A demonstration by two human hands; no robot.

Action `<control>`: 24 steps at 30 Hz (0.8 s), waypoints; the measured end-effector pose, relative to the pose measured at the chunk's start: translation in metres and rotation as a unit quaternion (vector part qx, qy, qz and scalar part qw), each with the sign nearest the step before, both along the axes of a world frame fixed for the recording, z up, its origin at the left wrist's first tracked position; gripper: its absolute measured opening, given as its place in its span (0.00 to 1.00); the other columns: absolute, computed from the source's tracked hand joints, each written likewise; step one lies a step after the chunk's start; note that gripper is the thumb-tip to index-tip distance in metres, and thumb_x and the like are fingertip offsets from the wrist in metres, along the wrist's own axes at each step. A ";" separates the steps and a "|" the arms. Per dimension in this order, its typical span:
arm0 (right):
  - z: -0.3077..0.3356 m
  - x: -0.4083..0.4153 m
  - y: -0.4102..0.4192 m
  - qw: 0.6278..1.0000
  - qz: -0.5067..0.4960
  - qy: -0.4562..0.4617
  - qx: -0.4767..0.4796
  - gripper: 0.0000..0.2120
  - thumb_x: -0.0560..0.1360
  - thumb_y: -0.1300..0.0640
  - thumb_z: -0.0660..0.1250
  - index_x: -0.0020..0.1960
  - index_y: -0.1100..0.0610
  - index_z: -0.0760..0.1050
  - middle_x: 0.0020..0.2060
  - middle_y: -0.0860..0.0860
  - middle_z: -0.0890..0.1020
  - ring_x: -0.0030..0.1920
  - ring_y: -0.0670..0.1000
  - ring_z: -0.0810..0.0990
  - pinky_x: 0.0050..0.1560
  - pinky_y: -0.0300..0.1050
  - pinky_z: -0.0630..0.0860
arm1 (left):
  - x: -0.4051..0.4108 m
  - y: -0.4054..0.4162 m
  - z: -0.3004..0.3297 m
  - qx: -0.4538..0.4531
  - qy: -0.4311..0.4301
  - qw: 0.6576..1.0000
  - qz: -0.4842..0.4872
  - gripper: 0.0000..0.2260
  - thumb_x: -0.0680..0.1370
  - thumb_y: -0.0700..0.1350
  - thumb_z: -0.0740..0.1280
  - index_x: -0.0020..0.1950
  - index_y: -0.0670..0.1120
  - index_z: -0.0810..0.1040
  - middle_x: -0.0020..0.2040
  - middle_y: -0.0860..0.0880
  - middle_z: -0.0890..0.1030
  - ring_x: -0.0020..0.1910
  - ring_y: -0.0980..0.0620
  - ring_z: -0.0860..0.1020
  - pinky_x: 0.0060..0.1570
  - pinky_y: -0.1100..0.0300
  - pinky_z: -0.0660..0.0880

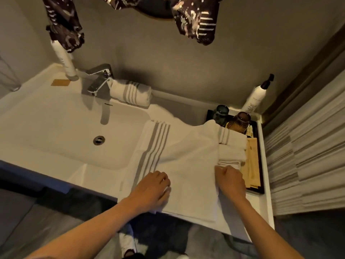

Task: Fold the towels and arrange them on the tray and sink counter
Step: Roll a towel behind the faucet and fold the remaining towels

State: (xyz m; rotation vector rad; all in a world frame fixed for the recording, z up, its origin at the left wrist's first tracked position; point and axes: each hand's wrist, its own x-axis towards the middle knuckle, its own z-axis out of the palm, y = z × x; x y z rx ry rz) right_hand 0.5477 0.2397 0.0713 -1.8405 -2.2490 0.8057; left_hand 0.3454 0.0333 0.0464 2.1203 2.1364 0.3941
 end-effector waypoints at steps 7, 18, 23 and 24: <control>-0.022 -0.003 -0.027 0.998 0.049 0.020 -0.032 0.11 0.78 0.48 0.61 0.48 0.56 0.71 0.42 0.50 0.76 0.42 0.53 0.75 0.37 0.44 0.68 | 0.045 -0.004 -0.016 -0.095 0.041 0.993 -0.055 0.19 0.73 0.64 0.61 0.55 0.52 0.72 0.57 0.52 0.74 0.53 0.50 0.72 0.51 0.52 0.72; -0.018 0.017 -0.112 0.936 0.276 0.063 0.212 0.25 0.72 0.38 0.66 0.61 0.54 0.74 0.53 0.49 0.78 0.51 0.50 0.78 0.52 0.49 0.74 | 0.045 -0.048 -0.014 -0.076 -0.041 0.996 0.004 0.06 0.76 0.42 0.65 0.52 0.50 0.74 0.47 0.52 0.78 0.45 0.50 0.75 0.38 0.58 0.70; -0.042 0.009 -0.164 0.922 0.313 -0.148 0.170 0.43 0.50 0.46 0.80 0.63 0.56 0.73 0.54 0.54 0.82 0.55 0.57 0.80 0.63 0.58 0.67 | 0.032 -0.051 0.002 -0.038 -0.058 0.997 -0.037 0.11 0.76 0.40 0.64 0.57 0.49 0.73 0.50 0.49 0.78 0.48 0.49 0.74 0.42 0.59 0.68; -0.044 0.012 -0.163 0.928 0.299 -0.149 0.163 0.40 0.48 0.52 0.80 0.59 0.55 0.76 0.50 0.53 0.82 0.51 0.56 0.81 0.61 0.57 0.67 | 0.034 -0.049 0.003 -0.025 -0.062 0.997 -0.043 0.11 0.76 0.41 0.63 0.58 0.49 0.73 0.49 0.49 0.78 0.48 0.50 0.74 0.41 0.59 0.67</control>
